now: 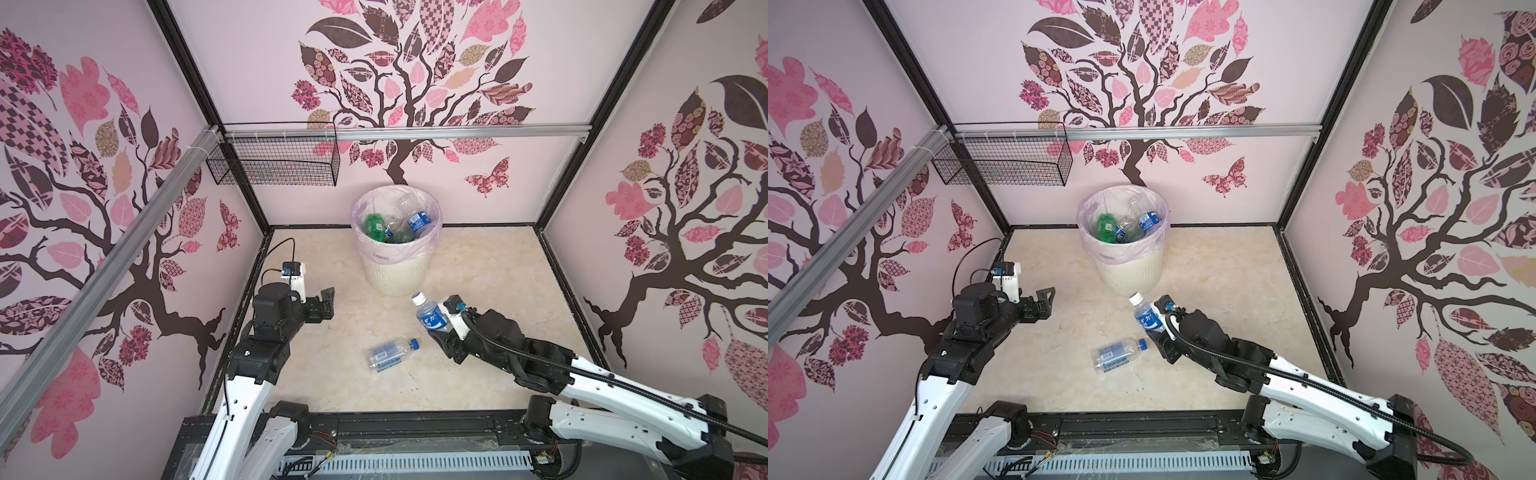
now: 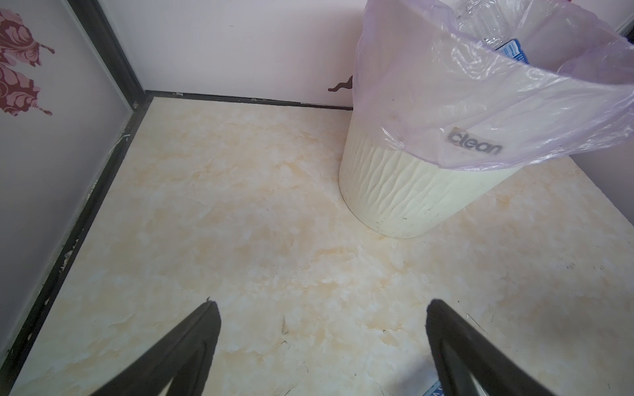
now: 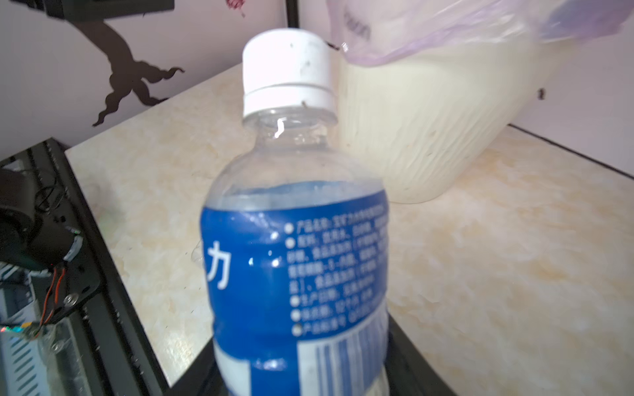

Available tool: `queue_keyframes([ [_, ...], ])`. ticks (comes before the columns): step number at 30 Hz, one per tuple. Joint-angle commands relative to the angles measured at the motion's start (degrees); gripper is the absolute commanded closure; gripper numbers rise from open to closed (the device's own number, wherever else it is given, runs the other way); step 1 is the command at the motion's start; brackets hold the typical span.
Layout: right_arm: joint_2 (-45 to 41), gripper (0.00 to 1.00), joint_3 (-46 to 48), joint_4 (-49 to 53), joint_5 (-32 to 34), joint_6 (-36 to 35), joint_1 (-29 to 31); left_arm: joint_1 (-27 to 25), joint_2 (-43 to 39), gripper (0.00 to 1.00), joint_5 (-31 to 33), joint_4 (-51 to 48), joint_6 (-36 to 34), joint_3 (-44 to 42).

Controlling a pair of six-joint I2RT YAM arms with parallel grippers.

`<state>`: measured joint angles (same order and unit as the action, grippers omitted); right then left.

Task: Throw the plastic bottles in the bin
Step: 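Lift the bottle with the right gripper, carry it over the bin, release it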

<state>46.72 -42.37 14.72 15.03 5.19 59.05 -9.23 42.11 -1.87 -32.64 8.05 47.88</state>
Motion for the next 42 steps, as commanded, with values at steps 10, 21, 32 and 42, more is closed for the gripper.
queue_keyframes([
  [10,-11.3,0.49,2.1,-1.1,16.4,2.6,-0.3,0.4,0.3,0.03,-1.4,1.3,0.6,-1.7],
  [21,-12.4,0.52,1.4,-3.4,17.1,2.0,-0.3,0.4,0.1,0.04,-1.6,1.4,0.7,-1.9],
  [32,16.6,0.54,-24.7,-15.8,-13.4,0.4,-20.4,0.4,-0.5,0.04,-2.1,1.5,0.9,-2.1],
  [42,65.3,0.18,-87.5,22.6,-27.8,-2.1,-25.3,0.4,-1.2,0.04,-2.3,1.2,0.6,-1.9],
])
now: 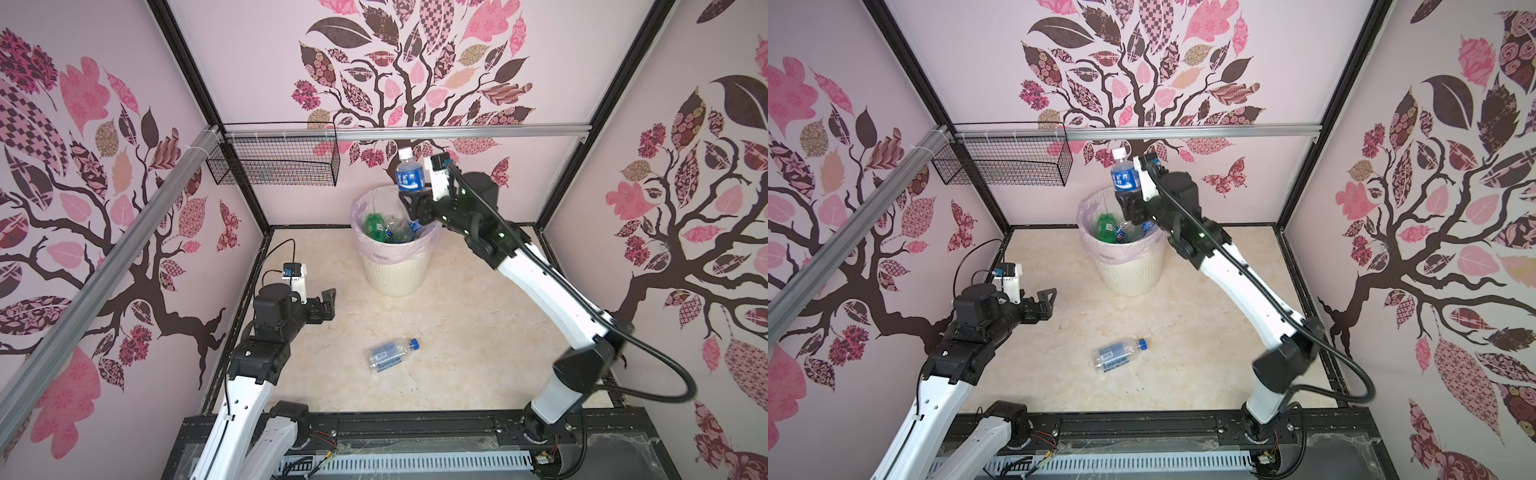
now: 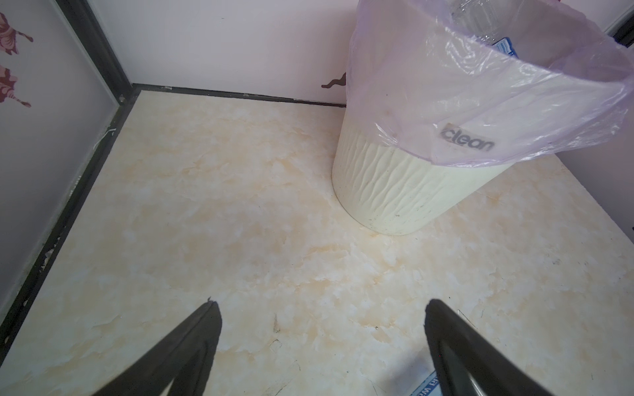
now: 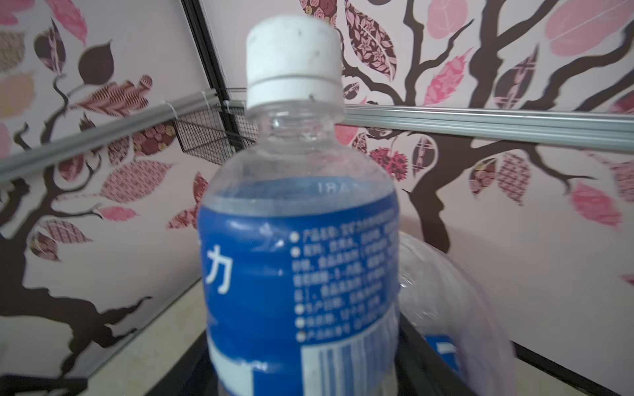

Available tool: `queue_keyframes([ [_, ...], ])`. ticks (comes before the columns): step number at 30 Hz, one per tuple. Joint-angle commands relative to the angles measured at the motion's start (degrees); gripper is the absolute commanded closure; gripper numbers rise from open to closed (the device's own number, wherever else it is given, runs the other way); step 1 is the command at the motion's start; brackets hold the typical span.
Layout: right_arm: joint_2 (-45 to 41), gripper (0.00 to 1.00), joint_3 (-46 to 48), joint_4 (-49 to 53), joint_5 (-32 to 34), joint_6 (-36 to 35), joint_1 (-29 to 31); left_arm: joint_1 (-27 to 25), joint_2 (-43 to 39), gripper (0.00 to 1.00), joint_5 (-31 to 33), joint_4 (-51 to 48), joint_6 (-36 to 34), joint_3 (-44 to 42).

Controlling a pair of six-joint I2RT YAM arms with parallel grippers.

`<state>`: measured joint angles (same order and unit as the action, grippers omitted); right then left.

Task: Throw the plastic bottles in the bin
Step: 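Lift the bottle with the right gripper, carry it over the bin, release it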

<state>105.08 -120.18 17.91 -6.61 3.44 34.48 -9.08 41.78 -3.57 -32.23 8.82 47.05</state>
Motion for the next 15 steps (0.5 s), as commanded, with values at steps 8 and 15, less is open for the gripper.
queue_keyframes([
  [8,-16.2,0.00,24.6,-1.2,-2.8,0.8,-0.8,0.2,1.0,0.04,-2.4,0.9,-0.7,-0.3],
  [15,-30.4,0.00,38.8,0.0,2.3,1.1,-0.8,0.3,1.4,0.04,-4.9,1.3,-0.9,-0.7],
])
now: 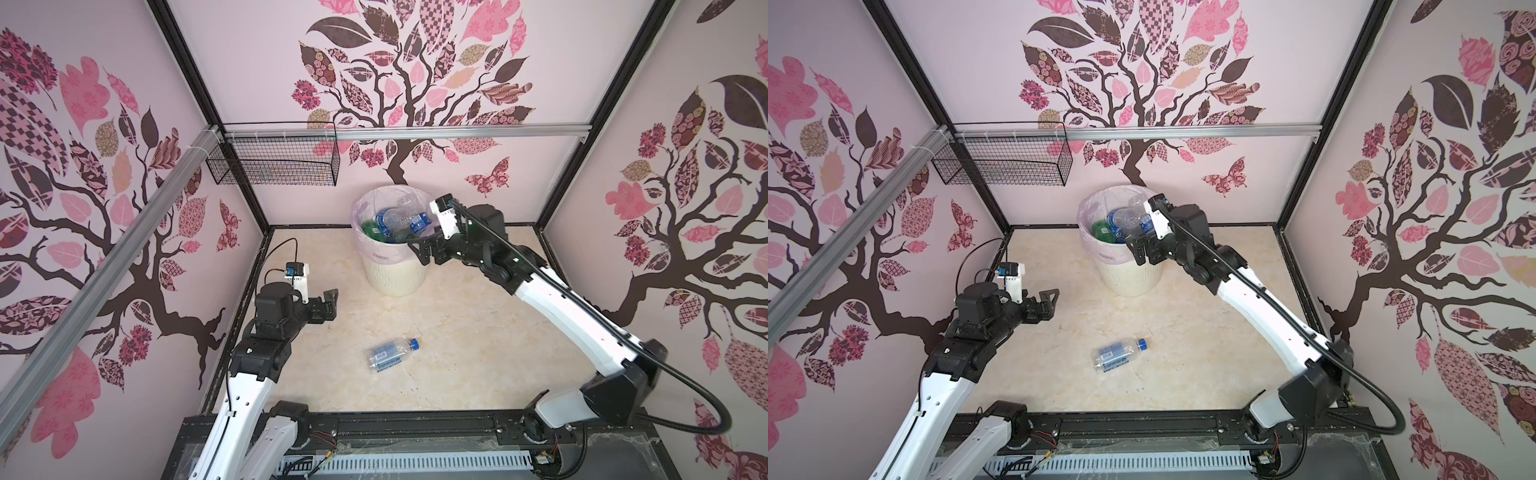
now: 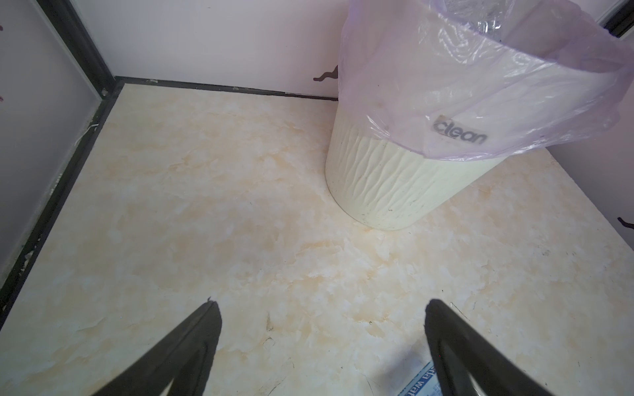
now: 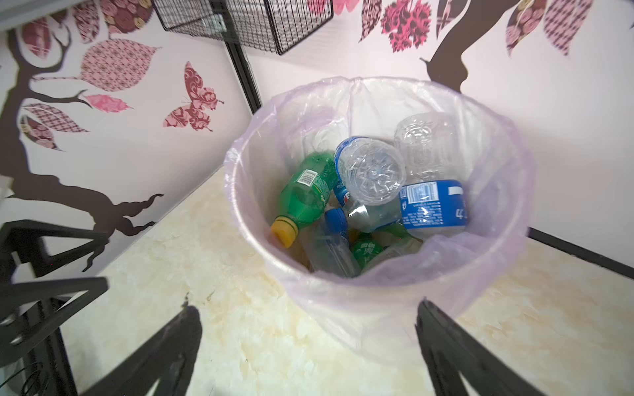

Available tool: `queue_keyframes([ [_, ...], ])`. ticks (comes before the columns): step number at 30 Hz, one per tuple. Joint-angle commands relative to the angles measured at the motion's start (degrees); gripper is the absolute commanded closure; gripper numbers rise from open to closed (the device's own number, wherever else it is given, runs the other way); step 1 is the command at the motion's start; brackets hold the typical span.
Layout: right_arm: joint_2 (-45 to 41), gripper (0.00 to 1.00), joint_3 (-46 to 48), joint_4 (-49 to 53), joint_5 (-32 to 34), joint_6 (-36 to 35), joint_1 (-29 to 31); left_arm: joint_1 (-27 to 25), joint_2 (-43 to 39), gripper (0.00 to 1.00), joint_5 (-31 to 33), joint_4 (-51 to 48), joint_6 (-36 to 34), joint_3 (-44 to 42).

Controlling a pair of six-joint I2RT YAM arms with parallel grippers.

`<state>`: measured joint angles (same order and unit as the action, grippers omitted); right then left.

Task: Throw the plastic bottles in the bin
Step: 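Lift the bottle with the right gripper, carry it over the bin, release it, then lower the left gripper onto the clear blue-capped bottle and close it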

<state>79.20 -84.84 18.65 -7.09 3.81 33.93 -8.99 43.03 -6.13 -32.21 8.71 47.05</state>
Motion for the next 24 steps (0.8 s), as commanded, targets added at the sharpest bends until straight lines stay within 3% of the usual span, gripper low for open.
queue_keyframes([
  [1,-6.4,0.00,5.6,-0.5,3.6,0.9,-0.3,0.2,0.6,0.04,-3.5,1.4,-1.1,-0.7],
  [11,-23.4,0.00,25.2,2.0,9.9,3.6,-0.3,-1.4,5.3,0.05,-12.8,-1.5,-6.6,1.8],
  [16,-28.6,0.00,34.1,3.7,15.6,7.0,-0.3,-9.8,8.5,0.04,-6.7,-7.9,-13.7,3.5],
  [24,-32.8,0.00,41.8,4.3,19.1,13.4,-0.3,-15.7,12.5,0.07,-11.7,-11.3,-17.2,5.1],
])
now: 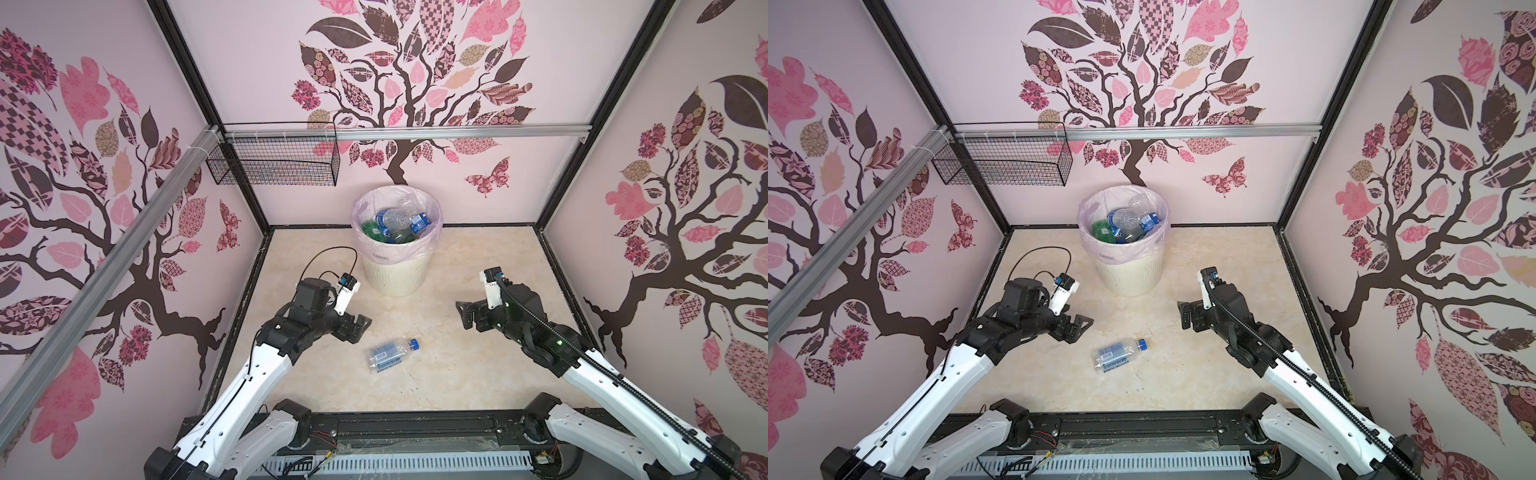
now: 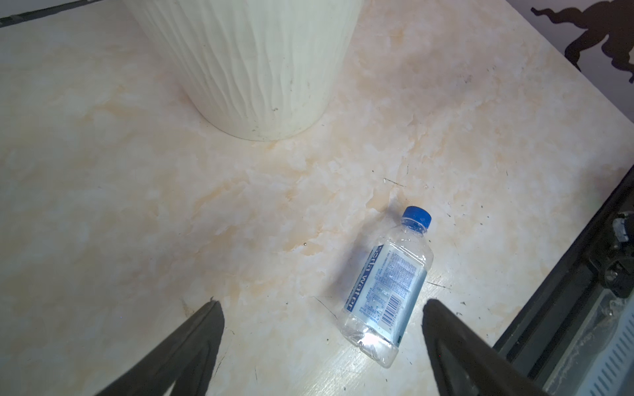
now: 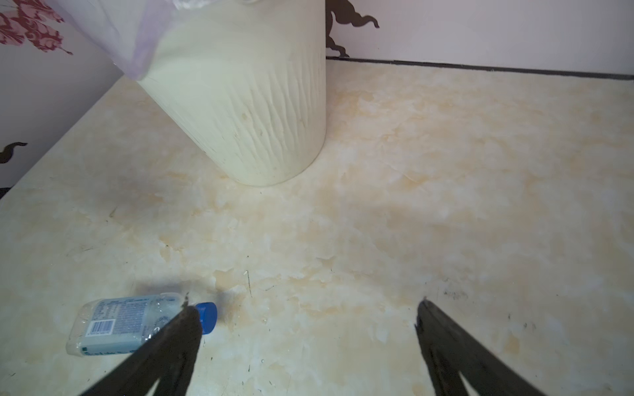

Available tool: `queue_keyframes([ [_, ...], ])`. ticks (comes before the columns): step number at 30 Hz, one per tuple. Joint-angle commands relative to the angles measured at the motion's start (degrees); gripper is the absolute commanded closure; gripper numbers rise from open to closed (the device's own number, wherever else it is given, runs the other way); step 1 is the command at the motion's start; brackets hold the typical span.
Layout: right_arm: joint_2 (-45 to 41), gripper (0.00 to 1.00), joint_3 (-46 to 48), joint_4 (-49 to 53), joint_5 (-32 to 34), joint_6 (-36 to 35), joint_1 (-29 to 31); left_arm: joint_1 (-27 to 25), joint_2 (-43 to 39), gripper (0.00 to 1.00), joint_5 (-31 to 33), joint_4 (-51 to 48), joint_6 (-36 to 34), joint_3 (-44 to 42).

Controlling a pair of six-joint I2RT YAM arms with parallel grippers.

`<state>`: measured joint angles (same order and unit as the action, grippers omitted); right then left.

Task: Throw the plastic bottles in the bin
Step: 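Lower the left gripper onto the clear blue-capped bottle and close it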

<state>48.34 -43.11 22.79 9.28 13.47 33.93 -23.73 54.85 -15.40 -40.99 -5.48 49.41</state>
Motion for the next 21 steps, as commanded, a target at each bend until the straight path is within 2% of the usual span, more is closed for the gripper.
queue_keyframes([
  [1,-2.3,0.00,0.5,-0.2,3.4,4.2,-0.3,-2.2,1.1,0.07,-2.1,-3.2,-3.6,2.9],
  [7,-4.1,0.00,3.7,-1.8,3.7,6.1,-0.3,-13.1,3.9,0.06,5.5,-4.6,-5.1,2.6],
  [12,-6.2,0.00,5.2,-2.2,1.7,7.4,-0.3,-20.1,7.4,0.06,11.7,-3.7,-2.3,1.9],
  [15,-7.2,0.00,5.5,-2.4,1.3,7.5,-0.3,-22.1,9.8,0.06,13.8,-3.8,-0.9,2.1],
  [21,-7.2,0.00,5.7,-2.9,-0.1,7.6,-0.3,-22.7,12.9,0.07,13.9,-2.9,0.6,2.0],
])
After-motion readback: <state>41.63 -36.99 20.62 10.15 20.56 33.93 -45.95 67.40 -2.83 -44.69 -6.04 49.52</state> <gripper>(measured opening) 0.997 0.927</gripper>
